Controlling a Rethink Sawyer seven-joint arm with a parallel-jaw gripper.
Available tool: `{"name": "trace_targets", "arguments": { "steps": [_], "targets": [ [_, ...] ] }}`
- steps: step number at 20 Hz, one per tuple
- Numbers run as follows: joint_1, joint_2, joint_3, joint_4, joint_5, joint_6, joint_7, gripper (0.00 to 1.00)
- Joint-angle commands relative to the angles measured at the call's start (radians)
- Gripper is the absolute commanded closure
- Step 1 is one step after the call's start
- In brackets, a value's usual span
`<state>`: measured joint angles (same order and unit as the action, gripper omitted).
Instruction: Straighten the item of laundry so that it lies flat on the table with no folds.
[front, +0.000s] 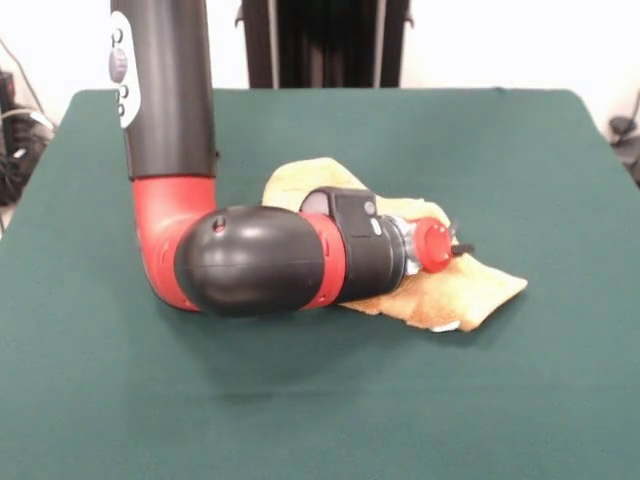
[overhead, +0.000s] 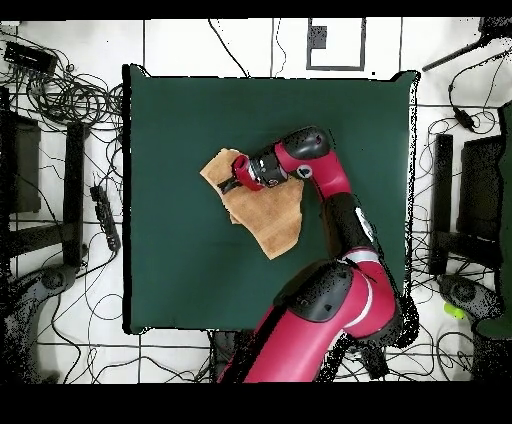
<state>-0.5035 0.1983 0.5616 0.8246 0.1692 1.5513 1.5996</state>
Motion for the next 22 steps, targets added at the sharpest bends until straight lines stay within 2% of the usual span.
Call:
{"name": "trace_targets", "arguments": {
  "steps": [1,5,9,12,18,22],
  "targets": [
    [0.031,0.206,0.119,-0.122,-0.090,0.114,-0.501,1.00],
    [0.021,0.182,0.131,-0.092,-0.123,0.059,-0.555,1.00],
    [0.005,0.086,0.130,0.016,-0.193,-0.174,-0.638,1.00],
    [0.032,-0.012,0.105,0.065,-0.286,-0.339,-0.662,1.00],
    [0.121,-0.148,0.050,0.131,-0.374,-0.497,-0.431,1.00],
    [0.177,-0.190,0.062,0.139,-0.367,-0.568,-0.274,1.00]
  ]
}}
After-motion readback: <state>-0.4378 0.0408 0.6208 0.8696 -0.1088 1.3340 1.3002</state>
